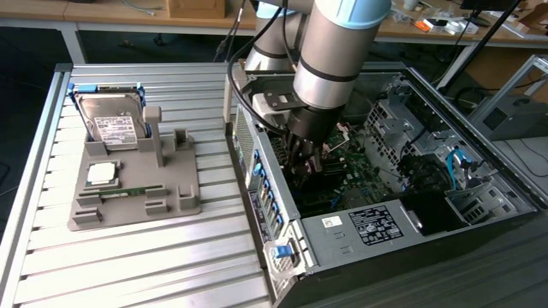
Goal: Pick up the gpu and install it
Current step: 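Press down on the gpu until it lock into place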
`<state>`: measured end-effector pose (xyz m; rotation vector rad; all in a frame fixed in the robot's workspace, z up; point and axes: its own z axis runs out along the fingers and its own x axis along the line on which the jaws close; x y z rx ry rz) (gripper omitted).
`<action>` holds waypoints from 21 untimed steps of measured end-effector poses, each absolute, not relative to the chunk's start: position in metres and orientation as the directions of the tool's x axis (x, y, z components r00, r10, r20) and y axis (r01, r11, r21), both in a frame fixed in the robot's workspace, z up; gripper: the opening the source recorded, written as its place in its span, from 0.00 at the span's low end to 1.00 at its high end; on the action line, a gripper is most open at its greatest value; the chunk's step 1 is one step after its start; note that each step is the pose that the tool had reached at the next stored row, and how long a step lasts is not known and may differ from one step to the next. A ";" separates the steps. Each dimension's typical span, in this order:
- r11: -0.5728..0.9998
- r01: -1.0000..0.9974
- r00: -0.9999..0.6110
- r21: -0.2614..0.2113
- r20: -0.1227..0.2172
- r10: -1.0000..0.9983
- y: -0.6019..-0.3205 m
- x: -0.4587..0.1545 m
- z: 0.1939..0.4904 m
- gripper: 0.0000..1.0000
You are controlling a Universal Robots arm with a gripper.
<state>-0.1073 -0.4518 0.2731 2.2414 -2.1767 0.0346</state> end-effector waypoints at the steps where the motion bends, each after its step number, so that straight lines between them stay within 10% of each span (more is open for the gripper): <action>1: -0.032 -0.999 0.032 -0.003 0.030 -0.999 -0.452 -0.107 0.273 0.11; 21: -0.044 -0.999 0.044 -0.004 0.041 -0.998 -0.452 -0.108 0.295 0.11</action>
